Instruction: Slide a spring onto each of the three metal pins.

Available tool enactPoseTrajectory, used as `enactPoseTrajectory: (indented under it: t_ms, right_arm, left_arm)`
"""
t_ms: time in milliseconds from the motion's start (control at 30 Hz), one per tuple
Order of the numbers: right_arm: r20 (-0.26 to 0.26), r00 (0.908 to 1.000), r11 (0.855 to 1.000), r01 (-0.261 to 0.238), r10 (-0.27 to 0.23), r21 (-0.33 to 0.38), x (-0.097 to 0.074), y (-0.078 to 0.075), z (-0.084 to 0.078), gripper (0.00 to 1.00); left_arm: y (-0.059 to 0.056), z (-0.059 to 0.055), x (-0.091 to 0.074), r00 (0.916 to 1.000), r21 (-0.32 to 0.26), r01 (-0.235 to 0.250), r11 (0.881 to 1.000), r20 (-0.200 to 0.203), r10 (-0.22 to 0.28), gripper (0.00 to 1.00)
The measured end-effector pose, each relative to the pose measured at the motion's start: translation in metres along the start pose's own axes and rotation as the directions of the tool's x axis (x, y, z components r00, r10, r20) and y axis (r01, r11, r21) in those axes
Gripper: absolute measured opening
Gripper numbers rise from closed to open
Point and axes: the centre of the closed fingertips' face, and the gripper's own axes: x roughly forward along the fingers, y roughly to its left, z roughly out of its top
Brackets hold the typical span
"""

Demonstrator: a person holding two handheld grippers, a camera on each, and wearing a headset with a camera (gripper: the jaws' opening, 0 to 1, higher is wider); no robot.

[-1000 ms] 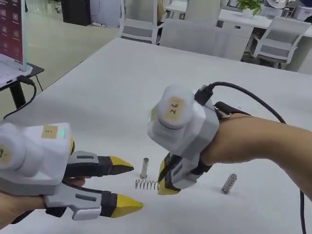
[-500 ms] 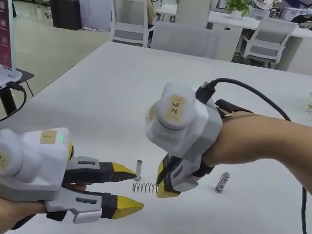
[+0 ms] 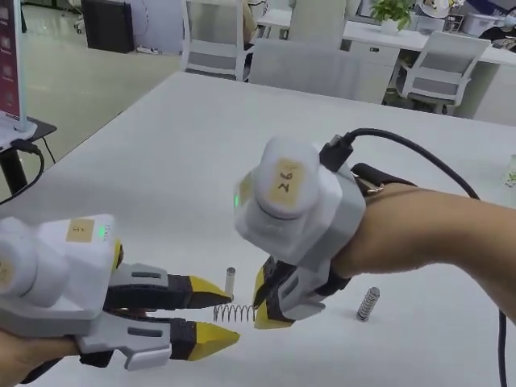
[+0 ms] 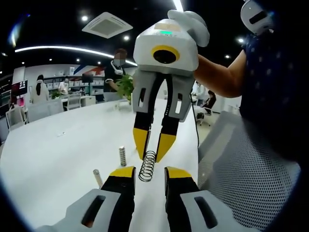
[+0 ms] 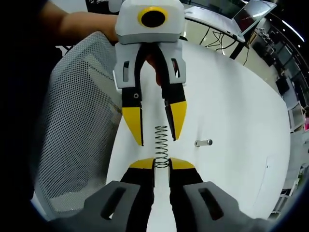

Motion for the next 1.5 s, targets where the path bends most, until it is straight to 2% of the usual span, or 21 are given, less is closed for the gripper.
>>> enactPoseTrajectory:
  t_ms: [533,1100,1500]
  right_arm:
    - [-0.002,1.0000,1.000,-0.003,0.003,-0.021,0.000,0.002,0.000,0.08]
    - [0.013,0.9999,1.000,0.005,-0.005,-0.023,-0.002,0.000,0.002,0.09]
    - [0.012,0.9998,1.000,-0.012,0.012,-0.005,0.004,-0.001,-0.002,0.11]
  left_arm:
    - [0.001,0.000,0.000,1.0000,0.007,-0.004,1.000,0.008,0.004,0.03]
    - [0.000,0.002,-0.003,0.9997,0.016,-0.006,1.000,0.022,0.005,0.03]
    - [-0.004,0.013,-0.005,0.9991,0.025,0.000,1.000,0.043,-0.001,0.03]
